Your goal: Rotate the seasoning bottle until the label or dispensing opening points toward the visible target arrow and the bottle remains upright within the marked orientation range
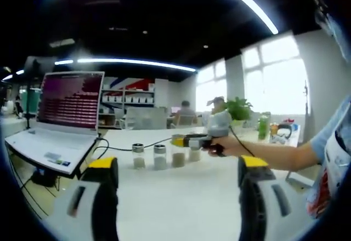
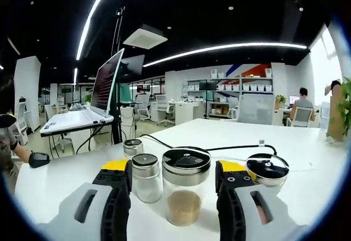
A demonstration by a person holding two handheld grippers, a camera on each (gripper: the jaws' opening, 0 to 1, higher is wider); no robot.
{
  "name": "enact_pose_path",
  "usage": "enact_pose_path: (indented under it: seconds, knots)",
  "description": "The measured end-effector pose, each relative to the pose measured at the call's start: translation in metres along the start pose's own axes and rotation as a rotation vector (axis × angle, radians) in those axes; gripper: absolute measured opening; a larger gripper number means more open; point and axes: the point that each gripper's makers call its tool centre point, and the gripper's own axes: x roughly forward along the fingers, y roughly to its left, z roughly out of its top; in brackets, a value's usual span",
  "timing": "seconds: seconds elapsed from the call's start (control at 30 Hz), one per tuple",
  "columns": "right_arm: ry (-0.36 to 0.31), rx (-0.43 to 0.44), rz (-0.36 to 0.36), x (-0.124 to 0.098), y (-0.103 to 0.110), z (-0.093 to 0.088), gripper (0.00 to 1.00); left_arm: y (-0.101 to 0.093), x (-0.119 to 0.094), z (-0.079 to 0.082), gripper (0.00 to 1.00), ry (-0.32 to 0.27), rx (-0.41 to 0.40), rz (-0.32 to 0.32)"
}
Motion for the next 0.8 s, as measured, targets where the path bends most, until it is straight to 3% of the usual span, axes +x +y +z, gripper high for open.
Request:
enact_pose_path:
  seconds: [0.17, 0.3, 0.57, 0.8]
  knots:
    - [-0.007, -0.030, -0.017, 0.003, 0.000, -0.002, 0.59, -0.002, 0.001, 0.000, 0.95, 0.003, 0.004, -0.006]
    - [-0.036, -0.008, -0.005, 0.005, -0.005, 0.002, 0.48, -0.002, -0.001, 0.000, 0.93, 0.004, 0.006, -0.006]
    - [-0.013, 0.001, -0.006, 0.014, -0.014, -0.006, 0.46, -0.002, 0.001, -0.002, 0.91, 0.009, 0.008, -0.009]
    - [-0.058, -0.019, 0.010, 0.020, -0.013, 0.003, 0.41, 0.000, 0.003, -0.004, 0.91, 0.020, 0.008, -0.010]
